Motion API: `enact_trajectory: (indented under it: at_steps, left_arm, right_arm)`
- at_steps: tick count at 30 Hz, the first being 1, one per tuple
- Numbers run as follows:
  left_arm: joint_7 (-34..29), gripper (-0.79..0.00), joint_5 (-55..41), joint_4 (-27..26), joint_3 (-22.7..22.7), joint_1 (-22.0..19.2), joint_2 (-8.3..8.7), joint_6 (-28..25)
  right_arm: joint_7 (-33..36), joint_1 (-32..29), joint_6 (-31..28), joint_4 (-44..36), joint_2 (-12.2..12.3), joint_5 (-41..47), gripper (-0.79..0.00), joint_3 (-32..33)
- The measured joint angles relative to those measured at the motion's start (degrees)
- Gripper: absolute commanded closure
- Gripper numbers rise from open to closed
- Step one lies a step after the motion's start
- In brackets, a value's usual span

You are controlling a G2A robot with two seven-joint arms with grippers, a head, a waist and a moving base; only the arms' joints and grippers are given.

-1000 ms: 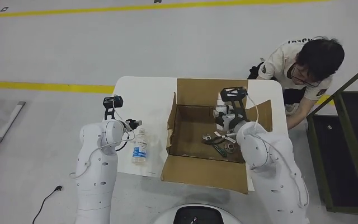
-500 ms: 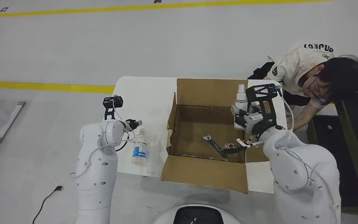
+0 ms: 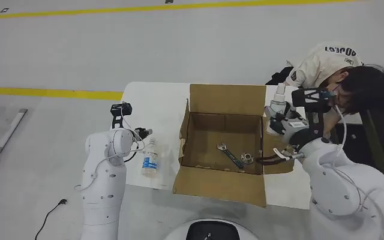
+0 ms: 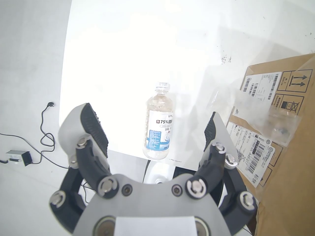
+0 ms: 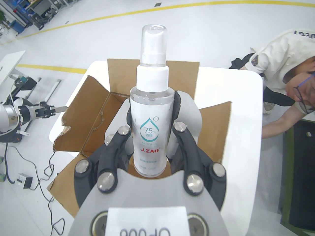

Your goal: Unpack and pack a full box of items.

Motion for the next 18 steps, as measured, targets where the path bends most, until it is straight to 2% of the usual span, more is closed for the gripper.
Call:
enact_trajectory:
  at_steps: [9,14,18]
  left_arm:
    - [0.0,-0.785,0.0,0.0,0.0,0.0,0.00,0.0]
    - [0.0,-0.785,0.0,0.0,0.0,0.0,0.00,0.0]
    - [0.0,-0.785,0.0,0.0,0.0,0.0,0.00,0.0]
  right_arm:
    - [7.5,-2.4,-5.9,0.1,1.6,-0.1,0.000,13.4]
    - [10.3,-7.0,-5.6,0.1,2.0,-0.6,0.000,15.8]
    - [10.6,-11.7,-5.3,0.1,2.1,-2.0,0.000,15.2]
